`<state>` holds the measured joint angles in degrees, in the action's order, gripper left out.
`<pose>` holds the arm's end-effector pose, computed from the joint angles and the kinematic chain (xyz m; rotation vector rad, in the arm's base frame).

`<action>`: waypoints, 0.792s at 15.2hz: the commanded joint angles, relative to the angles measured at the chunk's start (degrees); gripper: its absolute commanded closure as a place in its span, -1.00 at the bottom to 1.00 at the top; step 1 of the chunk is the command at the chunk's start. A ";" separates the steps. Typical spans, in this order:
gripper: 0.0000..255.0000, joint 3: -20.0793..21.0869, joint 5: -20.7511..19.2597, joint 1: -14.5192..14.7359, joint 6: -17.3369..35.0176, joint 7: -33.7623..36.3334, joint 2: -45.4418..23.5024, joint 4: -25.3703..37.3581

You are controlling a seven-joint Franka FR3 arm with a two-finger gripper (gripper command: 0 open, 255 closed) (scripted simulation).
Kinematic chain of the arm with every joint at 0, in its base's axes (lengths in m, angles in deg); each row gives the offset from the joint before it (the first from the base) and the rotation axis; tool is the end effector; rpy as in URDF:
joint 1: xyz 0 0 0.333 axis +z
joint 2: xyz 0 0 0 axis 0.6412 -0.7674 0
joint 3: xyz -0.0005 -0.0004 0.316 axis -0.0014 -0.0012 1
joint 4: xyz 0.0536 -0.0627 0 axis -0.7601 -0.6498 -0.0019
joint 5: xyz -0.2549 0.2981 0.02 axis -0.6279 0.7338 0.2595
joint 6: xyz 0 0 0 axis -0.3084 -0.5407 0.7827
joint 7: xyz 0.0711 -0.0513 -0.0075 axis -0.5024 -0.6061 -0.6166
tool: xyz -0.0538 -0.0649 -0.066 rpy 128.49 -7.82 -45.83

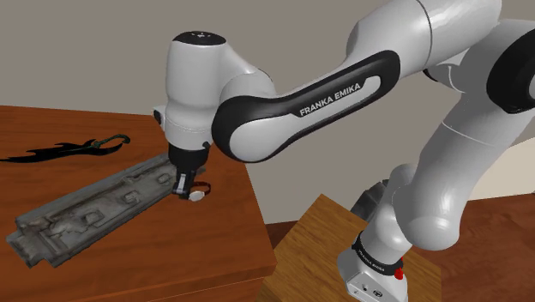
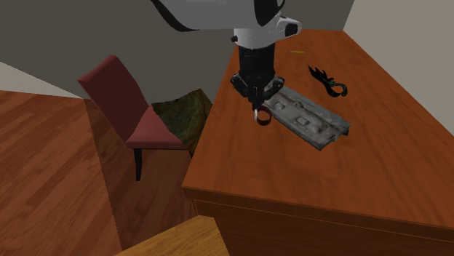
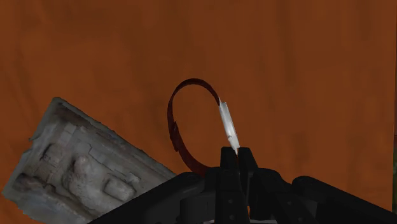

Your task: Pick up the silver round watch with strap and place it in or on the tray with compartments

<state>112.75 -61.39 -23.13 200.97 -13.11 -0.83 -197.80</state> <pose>0.4213 0.3500 0.4048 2.8780 1.0841 0.1616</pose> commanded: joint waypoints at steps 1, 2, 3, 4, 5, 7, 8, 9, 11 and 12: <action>1.00 -0.04 0.51 -0.05 -1.51 -0.52 0.71 0.87; 1.00 -0.04 0.74 -0.06 -2.24 -0.73 1.05 1.30; 1.00 -0.05 0.96 -0.07 -2.97 -0.93 1.38 1.74; 1.00 -0.07 1.16 -0.08 -3.71 -1.12 1.69 2.20; 1.00 -0.08 1.36 -0.08 -4.44 -1.31 1.99 2.67; 1.00 -0.11 1.72 -0.09 -5.91 -1.66 2.56 3.65; 1.00 -0.13 1.88 -0.10 -6.65 -1.82 2.82 4.16; 1.00 -0.15 2.04 -0.10 -7.39 -1.98 3.07 4.68; 1.00 -0.17 2.21 -0.11 -8.27 -2.16 3.35 5.31; 1.00 -0.07 1.18 -0.13 -8.94 -1.68 0.99 8.11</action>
<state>112.64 -59.69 -23.24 192.76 -14.98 1.41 -191.52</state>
